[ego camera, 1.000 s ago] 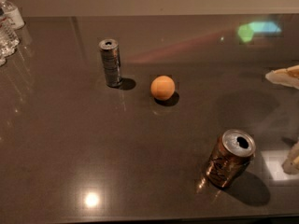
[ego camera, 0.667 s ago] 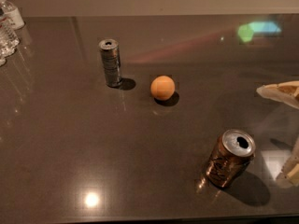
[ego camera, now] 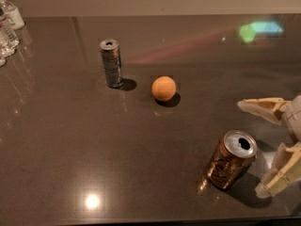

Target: Knock orange can over

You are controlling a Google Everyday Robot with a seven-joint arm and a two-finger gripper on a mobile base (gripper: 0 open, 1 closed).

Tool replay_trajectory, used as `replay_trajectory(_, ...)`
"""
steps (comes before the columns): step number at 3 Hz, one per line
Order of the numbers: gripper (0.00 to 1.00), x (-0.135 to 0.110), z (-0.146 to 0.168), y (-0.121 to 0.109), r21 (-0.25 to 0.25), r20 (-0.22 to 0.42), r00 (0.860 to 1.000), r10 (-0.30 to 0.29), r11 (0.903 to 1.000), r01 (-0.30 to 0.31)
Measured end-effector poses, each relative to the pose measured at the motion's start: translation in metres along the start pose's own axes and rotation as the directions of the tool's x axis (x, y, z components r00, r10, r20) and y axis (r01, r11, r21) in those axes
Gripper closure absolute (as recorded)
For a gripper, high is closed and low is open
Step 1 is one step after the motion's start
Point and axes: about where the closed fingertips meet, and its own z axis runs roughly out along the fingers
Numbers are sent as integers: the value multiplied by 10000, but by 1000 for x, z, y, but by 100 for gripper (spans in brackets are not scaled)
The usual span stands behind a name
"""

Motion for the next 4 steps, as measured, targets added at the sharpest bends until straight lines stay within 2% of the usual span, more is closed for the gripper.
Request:
replay_trajectory(2,0,-16,20,5,-315,936,9956,-25,9995,55)
replay_trajectory(3,18,-18,27,10,-387,1086,9940,-108,9991,150)
replay_trajectory(4,41,-18,28,14,-406,1154,9932,-134,9990,182)
